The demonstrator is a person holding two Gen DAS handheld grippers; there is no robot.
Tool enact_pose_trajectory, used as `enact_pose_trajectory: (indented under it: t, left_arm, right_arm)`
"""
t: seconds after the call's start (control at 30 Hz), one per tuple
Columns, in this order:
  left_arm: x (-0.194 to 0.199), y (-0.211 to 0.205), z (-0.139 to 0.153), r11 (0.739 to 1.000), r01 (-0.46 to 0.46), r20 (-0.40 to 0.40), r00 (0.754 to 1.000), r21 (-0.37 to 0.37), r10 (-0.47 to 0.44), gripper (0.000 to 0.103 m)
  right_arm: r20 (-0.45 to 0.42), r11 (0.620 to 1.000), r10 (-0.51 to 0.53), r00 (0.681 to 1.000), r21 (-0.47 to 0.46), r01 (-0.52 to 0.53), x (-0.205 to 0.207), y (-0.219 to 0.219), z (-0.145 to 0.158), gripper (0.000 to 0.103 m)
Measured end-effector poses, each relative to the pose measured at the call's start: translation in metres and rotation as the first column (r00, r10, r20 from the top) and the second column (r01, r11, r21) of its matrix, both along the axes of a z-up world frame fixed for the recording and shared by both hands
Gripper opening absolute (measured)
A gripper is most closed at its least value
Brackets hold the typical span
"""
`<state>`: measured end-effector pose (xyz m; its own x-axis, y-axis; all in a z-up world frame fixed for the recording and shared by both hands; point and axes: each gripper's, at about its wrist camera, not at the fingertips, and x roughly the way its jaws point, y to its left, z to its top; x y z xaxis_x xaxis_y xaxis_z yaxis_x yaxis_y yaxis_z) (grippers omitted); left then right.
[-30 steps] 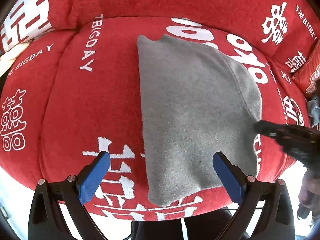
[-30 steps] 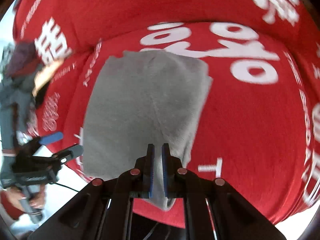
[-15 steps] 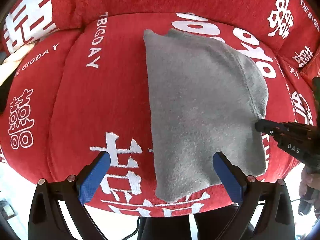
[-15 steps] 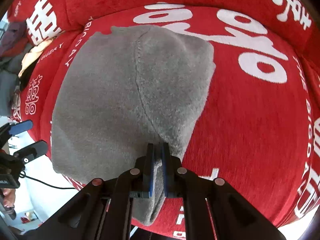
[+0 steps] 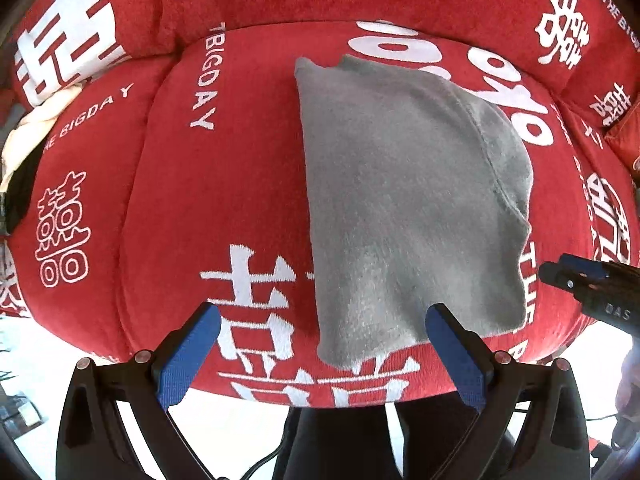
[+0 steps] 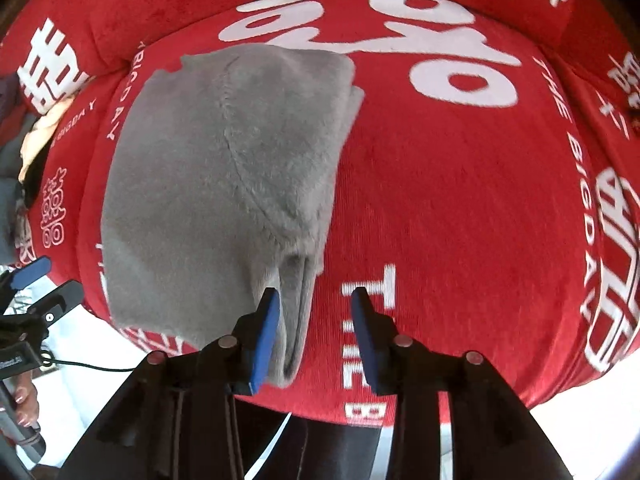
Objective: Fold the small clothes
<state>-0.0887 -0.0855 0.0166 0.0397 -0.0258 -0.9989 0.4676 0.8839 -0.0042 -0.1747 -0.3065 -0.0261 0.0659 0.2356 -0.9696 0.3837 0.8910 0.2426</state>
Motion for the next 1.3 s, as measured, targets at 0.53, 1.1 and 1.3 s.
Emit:
enact_pose_trajectory:
  t: [0.53,1.1,1.3]
  left_arm:
    - [-0.016,-0.010,0.073,1.000,0.023,0.052,0.998,0.005,-0.024,0.103]
    - [-0.008,-0.005,0.107,0.999,-0.048,0.099,0.994,-0.007,0.048,0.103]
    - [-0.004,-0.005,0.115,0.999,-0.049,0.120,0.992,-0.008,0.049,0.103]
  right_arm:
    - [0.052,0.985,-0.167,0.985,0.042,0.164,-0.017,0.011,0.085,0.082]
    - [0.048,0.990,-0.102,0.994,-0.090,0.106,-0.001,0.025,0.122,0.089]
    - [0.035,0.990,-0.093,0.995,-0.103,0.096,0.003,0.027,0.126,0.089]
